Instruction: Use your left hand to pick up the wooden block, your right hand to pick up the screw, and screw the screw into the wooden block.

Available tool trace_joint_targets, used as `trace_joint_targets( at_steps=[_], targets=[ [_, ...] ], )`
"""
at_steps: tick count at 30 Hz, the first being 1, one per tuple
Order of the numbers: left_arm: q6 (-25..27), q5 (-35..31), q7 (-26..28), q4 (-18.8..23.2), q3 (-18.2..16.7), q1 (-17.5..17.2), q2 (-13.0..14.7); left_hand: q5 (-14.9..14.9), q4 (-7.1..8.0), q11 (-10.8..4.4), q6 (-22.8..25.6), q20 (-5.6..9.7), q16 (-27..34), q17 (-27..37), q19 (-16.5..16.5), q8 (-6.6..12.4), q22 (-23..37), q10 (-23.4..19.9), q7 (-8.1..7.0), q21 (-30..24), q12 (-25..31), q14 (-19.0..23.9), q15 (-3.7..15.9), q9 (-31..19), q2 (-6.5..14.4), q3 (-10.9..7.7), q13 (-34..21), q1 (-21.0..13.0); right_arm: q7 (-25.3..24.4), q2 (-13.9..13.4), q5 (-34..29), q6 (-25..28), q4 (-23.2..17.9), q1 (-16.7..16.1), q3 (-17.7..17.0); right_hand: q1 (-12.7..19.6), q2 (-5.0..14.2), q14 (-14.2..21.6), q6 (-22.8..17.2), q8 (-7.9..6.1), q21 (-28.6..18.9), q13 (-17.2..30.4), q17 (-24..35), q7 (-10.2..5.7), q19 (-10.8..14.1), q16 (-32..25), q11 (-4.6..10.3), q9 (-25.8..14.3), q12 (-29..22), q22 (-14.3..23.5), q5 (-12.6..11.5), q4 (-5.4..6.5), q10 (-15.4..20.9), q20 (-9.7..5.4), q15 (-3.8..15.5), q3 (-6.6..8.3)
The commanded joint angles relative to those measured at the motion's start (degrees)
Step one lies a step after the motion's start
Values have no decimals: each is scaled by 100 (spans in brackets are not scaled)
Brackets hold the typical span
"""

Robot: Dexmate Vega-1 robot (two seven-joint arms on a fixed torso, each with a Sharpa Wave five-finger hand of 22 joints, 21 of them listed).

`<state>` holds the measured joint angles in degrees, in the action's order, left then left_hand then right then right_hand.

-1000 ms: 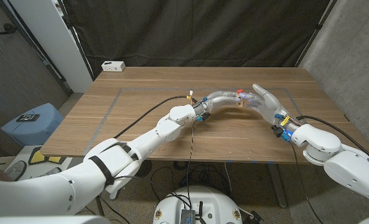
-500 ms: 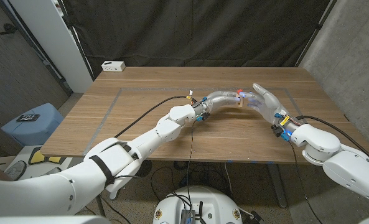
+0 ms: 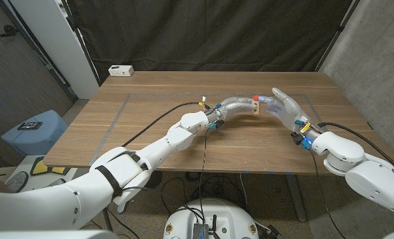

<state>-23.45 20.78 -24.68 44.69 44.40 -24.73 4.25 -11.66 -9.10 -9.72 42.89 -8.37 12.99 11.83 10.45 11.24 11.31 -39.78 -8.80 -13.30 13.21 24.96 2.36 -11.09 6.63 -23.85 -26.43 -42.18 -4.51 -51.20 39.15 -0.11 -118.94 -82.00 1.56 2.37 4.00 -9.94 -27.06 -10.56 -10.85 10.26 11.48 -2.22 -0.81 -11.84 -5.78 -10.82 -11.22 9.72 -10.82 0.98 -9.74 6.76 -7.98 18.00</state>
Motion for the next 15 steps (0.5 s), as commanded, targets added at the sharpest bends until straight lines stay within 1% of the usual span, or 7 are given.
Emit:
trace_joint_targets(
  at_steps=[1, 12, 15],
  targets=[
    [15, -18, -19, 35, 16, 10, 9, -37, 33, 22, 220, -30, 28, 22, 35, 45, 11, -24, 129, -40, 15, 50, 93, -30, 46, -84, -17, -32, 103, 23, -12, -68, 142, 103, 39, 23, -6, -572, 91, 15, -27, 29, 0, 4, 45, 7, -34, -33, 15, 11, -14, 18, -61, 29, -44, 27],
    [102, -47, 26, 241, 39, -46, 82, -36, 30, 30, 209, -27, 30, 23, 36, 40, 11, -28, 117, -41, 17, 51, 100, -30, 40, -82, -17, -30, 226, 28, -28, -166, 298, 272, 163, 2, -21, -594, 321, 54, -21, 35, 5, -20, 39, 19, -45, -49, 24, 12, -15, 28, -103, 35, -62, 13],
    [118, -52, 41, 287, 43, -62, 100, -36, 32, 20, 208, -27, 32, 25, 35, 40, 11, -29, 117, -41, 17, 52, 98, -30, 40, -80, -17, -28, 251, 16, -32, -177, 326, 312, 192, 0, -24, -605, 438, 73, -18, 37, 5, -32, 34, 25, -42, -53, 28, 12, -16, 29, -124, 43, -70, 10]
  ],
)
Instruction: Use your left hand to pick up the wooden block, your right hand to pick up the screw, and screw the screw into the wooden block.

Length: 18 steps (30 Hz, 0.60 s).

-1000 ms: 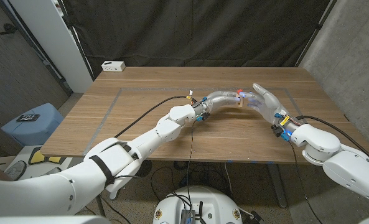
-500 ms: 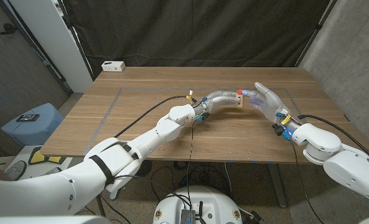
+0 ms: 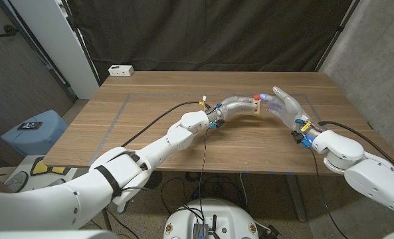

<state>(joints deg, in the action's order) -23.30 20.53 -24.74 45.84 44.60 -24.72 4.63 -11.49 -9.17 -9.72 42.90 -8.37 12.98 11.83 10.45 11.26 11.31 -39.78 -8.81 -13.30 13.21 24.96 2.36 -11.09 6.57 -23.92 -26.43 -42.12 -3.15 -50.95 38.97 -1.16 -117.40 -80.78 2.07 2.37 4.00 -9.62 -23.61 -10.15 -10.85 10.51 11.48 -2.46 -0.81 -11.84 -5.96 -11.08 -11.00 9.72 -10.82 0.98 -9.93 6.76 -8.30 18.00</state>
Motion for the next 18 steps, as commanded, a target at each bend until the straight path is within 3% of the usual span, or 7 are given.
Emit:
trace_joint_targets(
  at_steps=[1, 18],
  targets=[
    [112, -28, 54, 191, 24, -70, 70, -53, 36, 18, 208, -27, 32, 25, 36, 38, 11, -30, 117, -41, 18, 51, 97, -30, 48, -75, -17, -37, 126, -13, -6, -74, 180, 201, 148, -2, -26, -637, 116, 33, -18, 12, 6, -12, 34, 25, -18, -27, 9, 12, -16, 30, -112, 44, -41, 9],
    [166, -34, 89, 356, 45, -132, 138, -54, 37, 27, 207, -35, 34, 28, 33, 38, 11, -18, 122, -40, 14, 49, 88, -30, 59, -82, -17, -38, 159, -63, 26, -122, 248, 244, 182, -18, -40, -702, 595, 54, -3, 19, 11, -47, -13, 47, -34, -42, 26, 13, -26, 42, -248, 83, -68, -8]
  ],
)
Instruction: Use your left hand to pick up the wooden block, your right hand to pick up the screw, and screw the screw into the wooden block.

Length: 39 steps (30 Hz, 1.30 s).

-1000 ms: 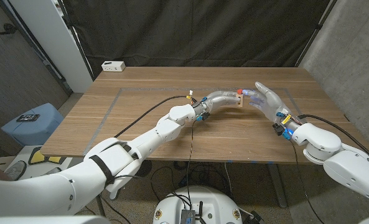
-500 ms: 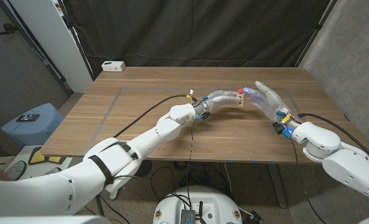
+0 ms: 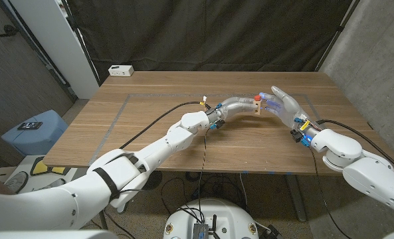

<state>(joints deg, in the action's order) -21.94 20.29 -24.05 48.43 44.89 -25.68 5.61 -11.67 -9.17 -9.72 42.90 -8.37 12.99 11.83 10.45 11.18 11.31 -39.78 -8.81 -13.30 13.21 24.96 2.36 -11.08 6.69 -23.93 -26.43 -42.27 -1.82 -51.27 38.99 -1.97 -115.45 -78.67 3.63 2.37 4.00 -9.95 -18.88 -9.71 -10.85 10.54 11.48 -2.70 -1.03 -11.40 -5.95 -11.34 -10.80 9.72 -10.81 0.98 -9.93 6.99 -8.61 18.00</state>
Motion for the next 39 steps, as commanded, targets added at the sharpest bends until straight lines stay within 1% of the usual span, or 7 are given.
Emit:
trace_joint_targets(
  at_steps=[1, 7, 12, 18, 23, 31, 39],
  targets=[
    [32, -12, 28, 110, 16, -42, 44, -36, 36, 28, 205, -37, 33, 27, 33, 45, 11, -16, 122, -40, 13, 47, 85, -31, 46, -82, -17, -24, 26, -30, 23, -46, 59, 37, 30, -18, -41, -673, 143, 10, -3, 16, 11, -18, 8, 4, -37, -16, 8, 12, -26, 42, -258, 62, -35, -8],
    [38, -15, 32, 158, 22, -59, 65, -35, 33, 35, 209, -35, 33, 25, 36, 47, 11, -20, 123, -41, 15, 51, 87, -31, 42, -83, -18, -24, 83, -38, 30, -74, 115, 99, 71, -20, -44, -689, 292, 15, -1, 17, 12, -41, -4, 8, -34, -16, 12, 13, -29, 44, -297, 75, -35, -12],
    [56, -11, 45, 214, 22, -85, 86, -35, 35, 33, 203, -34, 32, 26, 36, 44, 11, -25, 121, -41, 17, 47, 88, -31, 41, -81, -18, -20, 150, -67, 59, -65, 145, 150, 105, -18, -51, -705, 441, 16, 2, 18, 12, -124, -18, 10, -32, -13, 9, 13, -32, 42, -322, 84, -37, -16],
    [91, -7, 73, 304, 20, -124, 125, -35, 40, 41, 190, -45, 34, 30, 35, 40, 11, -21, 133, -41, 16, 44, 79, -32, 55, -86, -18, -19, 227, -83, 84, -74, 184, 217, 171, -24, -62, -734, 482, -5, 7, 18, 15, -161, -40, 17, -8, -7, 15, 13, -33, 44, -363, 98, -38, -24],
    [110, -9, 92, 362, 22, -149, 152, -34, 40, 28, 203, -35, 32, 26, 38, 45, 11, -29, 124, -42, 19, 47, 87, -32, 43, -83, -18, -12, 265, -88, 85, -102, 210, 265, 227, -34, -69, -756, 413, -53, 12, 18, 19, -178, -64, 20, 12, 1, 12, 14, -34, 51, -377, 107, -37, -33],
    [120, -7, 101, 403, 25, -166, 172, -34, 34, 27, 209, -32, 34, 25, 40, 47, 11, -28, 121, -43, 19, 51, 98, -31, 37, -82, -18, -16, 247, -110, 89, -112, 203, 270, 254, -44, -73, -769, 395, -72, 16, 18, 24, -217, -86, 17, 15, 11, 19, 14, -37, 59, -422, 124, -32, -40],
    [115, -2, 108, 403, 23, -170, 177, -33, 37, 33, 206, -35, 37, 28, 40, 45, 11, -38, 121, -43, 22, 48, 82, -31, 38, -78, -18, -11, 217, -133, 95, -114, 174, 258, 254, -54, -78, -772, 191, -157, 11, 18, 28, -176, -96, 9, 14, 25, 5, 14, -42, 69, -432, 128, -31, -51]
  ],
)
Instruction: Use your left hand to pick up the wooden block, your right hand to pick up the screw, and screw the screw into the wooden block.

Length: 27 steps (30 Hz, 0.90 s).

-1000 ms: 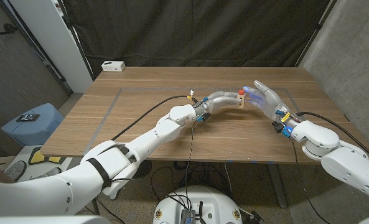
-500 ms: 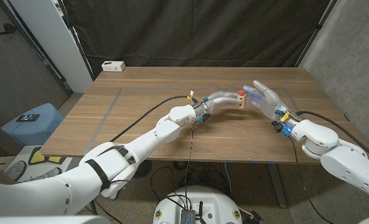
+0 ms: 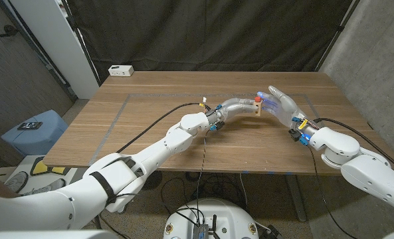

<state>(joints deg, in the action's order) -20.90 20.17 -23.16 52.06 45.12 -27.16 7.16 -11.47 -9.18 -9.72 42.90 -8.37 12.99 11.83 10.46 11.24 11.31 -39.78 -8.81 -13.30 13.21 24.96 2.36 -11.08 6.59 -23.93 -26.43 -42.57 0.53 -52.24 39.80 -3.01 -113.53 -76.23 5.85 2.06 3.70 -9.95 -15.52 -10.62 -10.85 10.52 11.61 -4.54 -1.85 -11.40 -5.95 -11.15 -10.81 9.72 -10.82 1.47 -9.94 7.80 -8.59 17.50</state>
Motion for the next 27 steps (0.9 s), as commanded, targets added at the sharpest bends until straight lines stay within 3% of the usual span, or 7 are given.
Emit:
trace_joint_targets(
  at_steps=[1, 27],
  targets=[
    [9, 11, 16, 34, -1, -19, 20, -53, 38, 29, 202, -33, 39, 29, 41, 37, 11, -31, 129, -43, 20, 53, 88, -31, 48, -77, -18, 20, -19, -36, 15, -9, -17, 19, 35, -24, -49, -772, -177, -76, 11, 19, 16, 22, -18, 7, 13, 7, 4, 15, -43, 22, -433, 48, -32, -3],
    [-41, 42, -66, -193, -12, 74, -65, -55, 40, 33, 192, -41, 39, 29, 40, 34, 12, -17, 128, -43, 15, 55, 73, -31, 60, -90, -19, 22, -72, -91, 47, 82, -57, 39, 49, -28, -54, -773, -515, -179, -1, 19, 14, 190, -23, -3, -13, 2, -17, 15, -54, 38, -447, 41, -28, -20]
  ],
)
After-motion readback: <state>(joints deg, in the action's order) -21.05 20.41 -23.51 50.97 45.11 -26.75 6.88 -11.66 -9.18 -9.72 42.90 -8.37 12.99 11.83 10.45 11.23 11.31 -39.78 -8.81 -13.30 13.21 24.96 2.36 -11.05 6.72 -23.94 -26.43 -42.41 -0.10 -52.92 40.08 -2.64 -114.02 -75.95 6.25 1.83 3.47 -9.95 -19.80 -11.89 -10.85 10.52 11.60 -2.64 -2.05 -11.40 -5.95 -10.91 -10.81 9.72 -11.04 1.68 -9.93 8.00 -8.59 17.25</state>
